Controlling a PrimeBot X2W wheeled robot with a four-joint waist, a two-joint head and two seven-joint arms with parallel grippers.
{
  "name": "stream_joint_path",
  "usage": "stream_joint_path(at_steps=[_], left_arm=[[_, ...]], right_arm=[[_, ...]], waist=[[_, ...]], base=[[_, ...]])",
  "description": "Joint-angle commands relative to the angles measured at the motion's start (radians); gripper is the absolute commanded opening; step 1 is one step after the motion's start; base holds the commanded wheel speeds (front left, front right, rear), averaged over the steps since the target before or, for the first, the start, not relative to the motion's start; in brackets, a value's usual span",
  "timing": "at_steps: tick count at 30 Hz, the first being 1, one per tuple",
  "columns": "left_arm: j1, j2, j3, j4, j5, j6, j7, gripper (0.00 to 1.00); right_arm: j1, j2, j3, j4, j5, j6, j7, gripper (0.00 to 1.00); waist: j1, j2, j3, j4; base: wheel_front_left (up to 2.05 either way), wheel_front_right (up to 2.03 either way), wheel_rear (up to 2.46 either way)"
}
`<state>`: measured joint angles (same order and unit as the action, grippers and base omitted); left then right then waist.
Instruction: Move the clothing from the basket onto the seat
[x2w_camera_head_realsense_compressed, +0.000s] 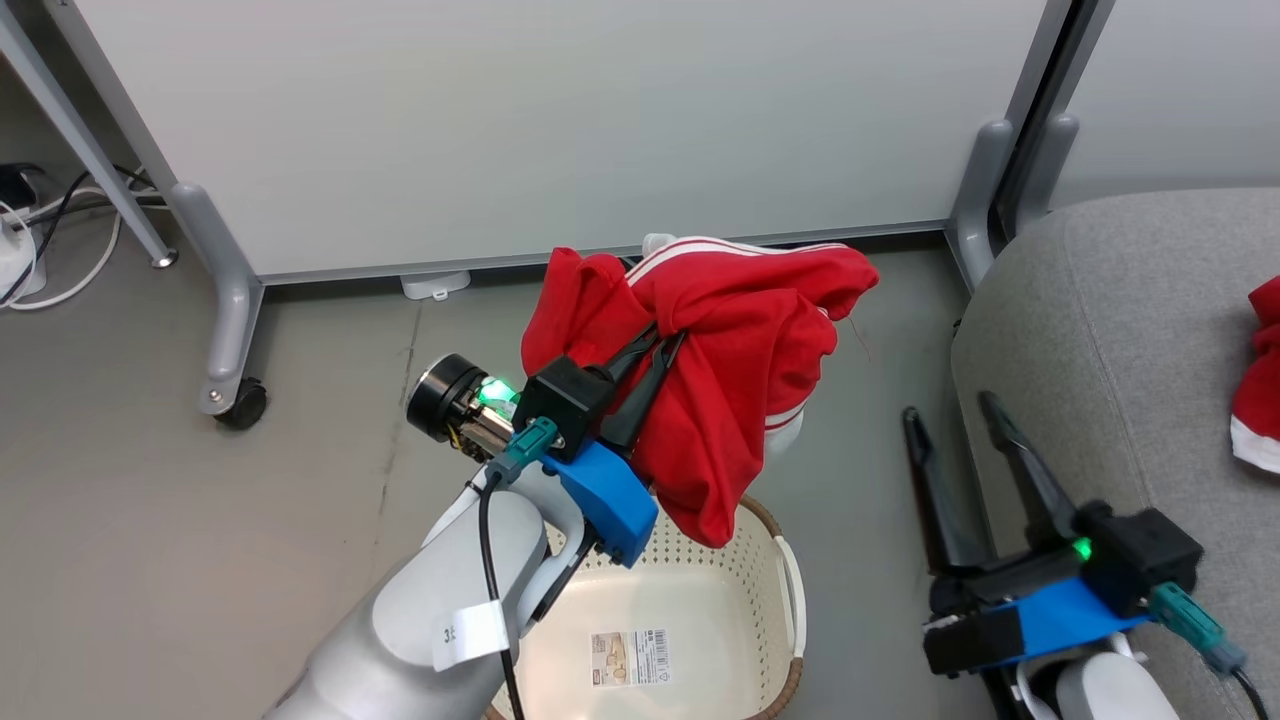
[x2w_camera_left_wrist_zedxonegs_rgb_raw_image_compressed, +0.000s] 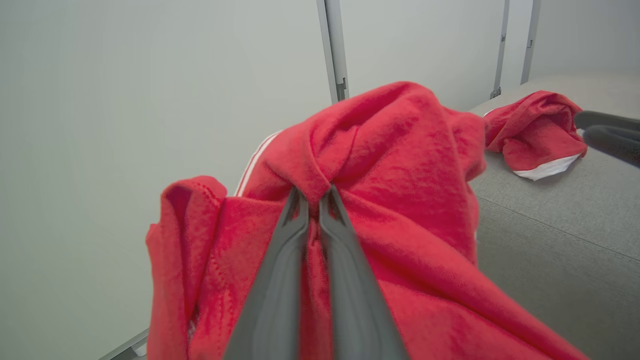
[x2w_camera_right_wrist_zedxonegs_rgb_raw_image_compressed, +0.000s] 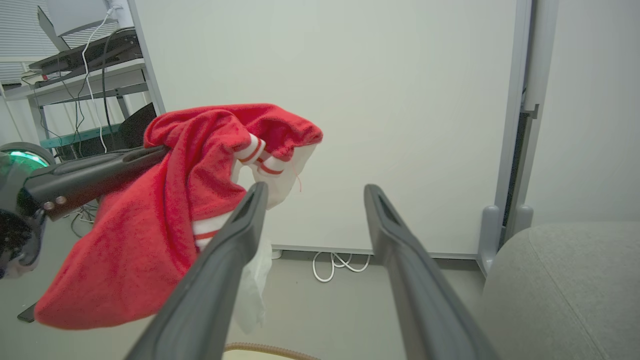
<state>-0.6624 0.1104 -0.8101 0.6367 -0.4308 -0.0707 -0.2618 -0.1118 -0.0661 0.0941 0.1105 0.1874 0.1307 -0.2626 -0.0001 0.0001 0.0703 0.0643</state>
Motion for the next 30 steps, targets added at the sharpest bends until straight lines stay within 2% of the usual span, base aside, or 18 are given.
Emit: stream_joint_path(at_steps=[1,7,12,23,25,26,30], left_arm=[[-0.011,-0.001,0.008,-0.005,0.004,-0.001,-0.005,0.00],[-0.028,-0.012,0.005,-0.011,0.017,-0.005,-0.005,0.00],[-0.044,-0.023,0.004,-0.018,0.028,-0.006,-0.005,0.00],[-0.059,-0.041,0.002,-0.027,0.043,-0.015,-0.005,0.00],[-0.060,-0.043,0.004,-0.028,0.047,-0.016,-0.005,0.00],[-0.061,-0.045,0.005,-0.028,0.047,-0.016,-0.005,0.00],[-0.060,-0.047,0.010,-0.024,0.051,-0.020,-0.005,0.00]], right_arm=[[-0.028,-0.014,0.023,0.006,0.010,0.000,-0.003,1.00],[-0.118,-0.049,0.166,0.058,0.039,0.000,-0.003,1.00],[-0.206,-0.061,0.243,0.129,0.059,0.000,-0.003,1.00],[-0.326,-0.045,0.324,0.263,0.065,0.000,-0.003,1.00],[-0.338,-0.039,0.324,0.280,0.065,0.000,-0.003,0.43],[-0.341,-0.036,0.326,0.288,0.066,0.000,-0.003,0.00],[-0.350,-0.027,0.326,0.299,0.073,0.000,-0.003,0.00]], waist=[[0.0001,-0.0001,0.007,0.001],[0.0001,-0.0001,0.033,0.009],[0.0001,-0.0001,0.055,0.022],[0.0001,-0.0001,0.077,0.044],[0.0001,-0.0001,0.079,0.045],[0.0001,-0.0001,0.080,0.046],[0.0001,-0.0001,0.080,0.046]], base=[[0.00,0.00,0.00],[0.00,0.00,0.00],[0.00,0.00,0.00],[0.00,0.00,0.00],[0.00,0.00,0.00],[0.00,0.00,0.00],[0.00,0.00,0.00]])
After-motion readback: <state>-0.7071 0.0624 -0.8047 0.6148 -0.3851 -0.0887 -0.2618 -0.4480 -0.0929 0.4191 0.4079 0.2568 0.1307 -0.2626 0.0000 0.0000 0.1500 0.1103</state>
